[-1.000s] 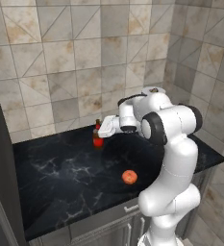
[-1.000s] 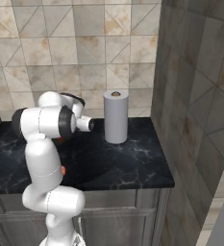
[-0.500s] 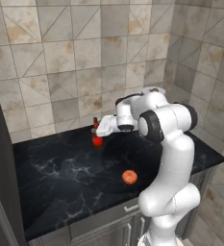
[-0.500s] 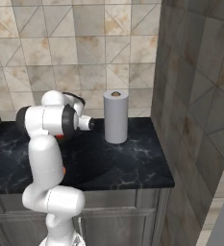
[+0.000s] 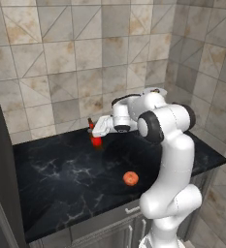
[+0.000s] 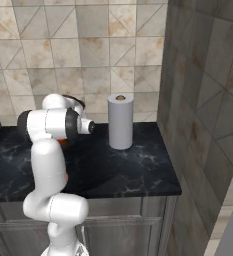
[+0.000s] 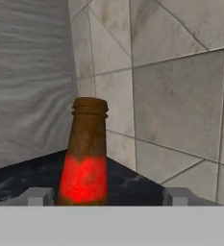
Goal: Place the beers on the top shelf of the fridge to keep them out of children's reach, and place the squash on lower shelves for easy access.
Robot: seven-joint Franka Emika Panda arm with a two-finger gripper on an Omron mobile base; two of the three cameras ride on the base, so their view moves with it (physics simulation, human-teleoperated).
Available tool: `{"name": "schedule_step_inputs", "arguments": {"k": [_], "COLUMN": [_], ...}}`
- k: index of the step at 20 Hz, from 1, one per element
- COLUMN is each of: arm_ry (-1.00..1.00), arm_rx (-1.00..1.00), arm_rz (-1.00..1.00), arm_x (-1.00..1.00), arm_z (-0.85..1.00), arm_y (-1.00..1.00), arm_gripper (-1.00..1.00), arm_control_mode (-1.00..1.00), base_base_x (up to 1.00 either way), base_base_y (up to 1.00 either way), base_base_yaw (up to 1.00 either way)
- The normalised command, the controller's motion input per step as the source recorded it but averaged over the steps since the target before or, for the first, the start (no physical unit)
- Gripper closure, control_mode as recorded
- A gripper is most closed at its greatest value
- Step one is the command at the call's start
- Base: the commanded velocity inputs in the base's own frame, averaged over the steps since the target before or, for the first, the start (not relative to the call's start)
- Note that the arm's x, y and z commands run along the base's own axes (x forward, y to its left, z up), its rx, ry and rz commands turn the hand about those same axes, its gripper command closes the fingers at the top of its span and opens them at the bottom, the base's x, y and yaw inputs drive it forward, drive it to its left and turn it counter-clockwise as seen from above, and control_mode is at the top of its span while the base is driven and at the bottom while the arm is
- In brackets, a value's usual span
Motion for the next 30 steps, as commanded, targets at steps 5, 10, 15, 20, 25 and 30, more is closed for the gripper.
{"name": "schedule_step_inputs", "arguments": {"k": [5,10,15,20,25,30], "arm_ry": [0.01,0.00,0.00,0.00,0.00,0.02], "arm_rx": [0.00,0.00,0.00,0.00,0.00,-0.01], "arm_rz": [0.00,0.00,0.00,0.00,0.00,-0.04], "arm_x": [-0.01,-0.25,-0.72,-0.90,-0.86,-0.82], "arm_z": [-0.05,0.01,0.47,0.94,1.00,1.00], "arm_y": [0.01,-0.02,-0.08,-0.18,-0.37,-0.44], "arm_gripper": [1.00,1.00,1.00,1.00,1.00,1.00], "arm_control_mode": [-1.00,-1.00,-1.00,-1.00,-1.00,-1.00], "base_base_x": [0.00,0.00,0.00,0.00,0.00,0.00], "base_base_y": [0.00,0.00,0.00,0.00,0.00,0.00], "base_base_yaw": [0.00,0.00,0.00,0.00,0.00,0.00]}}
